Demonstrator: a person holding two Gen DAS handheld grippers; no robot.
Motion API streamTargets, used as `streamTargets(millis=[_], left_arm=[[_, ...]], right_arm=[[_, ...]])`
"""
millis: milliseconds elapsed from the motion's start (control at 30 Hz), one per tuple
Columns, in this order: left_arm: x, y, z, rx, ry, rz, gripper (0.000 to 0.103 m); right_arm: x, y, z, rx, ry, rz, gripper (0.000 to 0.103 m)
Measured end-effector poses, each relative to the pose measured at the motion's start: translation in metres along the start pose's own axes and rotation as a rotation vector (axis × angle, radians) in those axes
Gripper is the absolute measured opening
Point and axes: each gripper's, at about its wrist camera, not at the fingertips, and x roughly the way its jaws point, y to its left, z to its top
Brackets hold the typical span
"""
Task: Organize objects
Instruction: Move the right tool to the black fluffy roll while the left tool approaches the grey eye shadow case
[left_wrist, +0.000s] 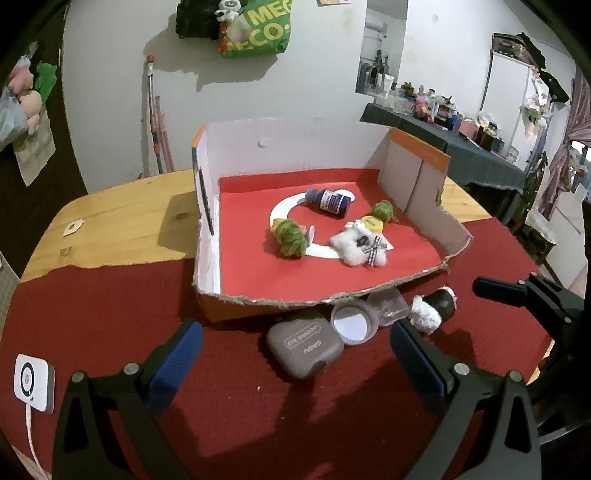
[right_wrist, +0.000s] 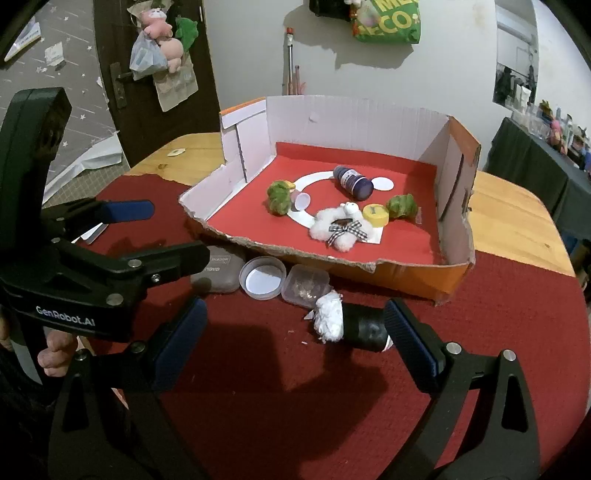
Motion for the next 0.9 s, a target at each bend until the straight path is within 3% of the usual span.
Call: streamTargets(millis=[900], left_arm=[[0.036, 0.01, -0.023, -0.019, 0.108, 0.049, 0.103]], right_arm=[[0.02, -0.025, -0.026, 0.089, 0.052, -0.036, 0.097]])
